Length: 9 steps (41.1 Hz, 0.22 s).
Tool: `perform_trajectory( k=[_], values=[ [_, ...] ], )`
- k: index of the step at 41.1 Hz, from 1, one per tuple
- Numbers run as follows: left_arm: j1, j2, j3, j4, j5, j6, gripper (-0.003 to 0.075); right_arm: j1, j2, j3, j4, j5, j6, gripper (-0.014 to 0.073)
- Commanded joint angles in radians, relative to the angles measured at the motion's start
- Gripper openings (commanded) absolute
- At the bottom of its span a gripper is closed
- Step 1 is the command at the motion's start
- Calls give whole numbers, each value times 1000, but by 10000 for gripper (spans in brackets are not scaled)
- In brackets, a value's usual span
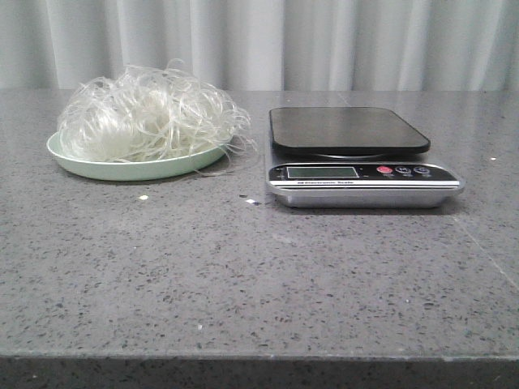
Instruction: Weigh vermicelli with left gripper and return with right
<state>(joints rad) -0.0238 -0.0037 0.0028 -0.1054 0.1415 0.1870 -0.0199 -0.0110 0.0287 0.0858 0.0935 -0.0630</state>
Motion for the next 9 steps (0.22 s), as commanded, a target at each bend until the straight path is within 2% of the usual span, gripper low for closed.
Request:
perform_trajectory(
  k=[1,9],
  values=[
    [-8,-20,7,-1,-81,-11,137,-6,-16,-8,-16,-74,1,151],
    [-8,-20,7,-1,-81,-11,137,-6,-16,-8,-16,-74,1,151]
  ],
)
